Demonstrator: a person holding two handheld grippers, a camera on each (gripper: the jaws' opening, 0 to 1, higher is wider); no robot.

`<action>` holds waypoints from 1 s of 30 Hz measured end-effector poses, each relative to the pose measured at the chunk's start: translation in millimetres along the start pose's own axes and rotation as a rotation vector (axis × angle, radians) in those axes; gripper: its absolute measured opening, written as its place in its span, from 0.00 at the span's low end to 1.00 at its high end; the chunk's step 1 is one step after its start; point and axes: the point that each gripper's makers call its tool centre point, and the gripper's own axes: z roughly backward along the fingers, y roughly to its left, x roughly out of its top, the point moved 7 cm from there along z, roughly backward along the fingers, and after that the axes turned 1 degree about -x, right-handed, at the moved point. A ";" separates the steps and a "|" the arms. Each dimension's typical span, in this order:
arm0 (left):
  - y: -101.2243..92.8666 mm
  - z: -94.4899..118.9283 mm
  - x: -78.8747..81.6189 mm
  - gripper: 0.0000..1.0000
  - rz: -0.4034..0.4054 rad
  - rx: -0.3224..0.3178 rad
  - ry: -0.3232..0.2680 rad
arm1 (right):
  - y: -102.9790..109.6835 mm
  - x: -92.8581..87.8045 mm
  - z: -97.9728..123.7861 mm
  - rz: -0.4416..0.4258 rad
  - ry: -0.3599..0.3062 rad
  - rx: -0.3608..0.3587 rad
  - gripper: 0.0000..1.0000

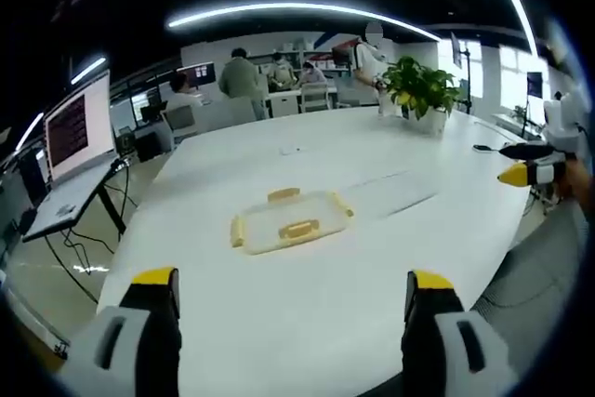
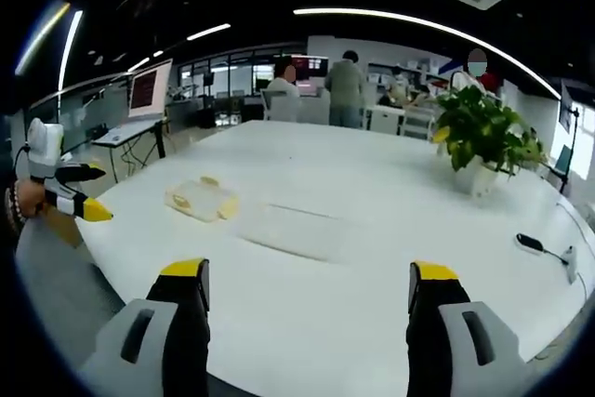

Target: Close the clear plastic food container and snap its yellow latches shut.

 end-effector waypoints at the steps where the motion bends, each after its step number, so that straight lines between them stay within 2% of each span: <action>1: 0.4 0.0 0.0 0.99 0.000 0.003 0.000 | 0.2 -0.1 -0.1 0.000 0.002 0.002 0.86; 30: -1.3 -1.2 -1.1 0.99 -0.018 -0.003 0.010 | 0.4 -1.6 -1.0 0.003 0.012 0.007 0.84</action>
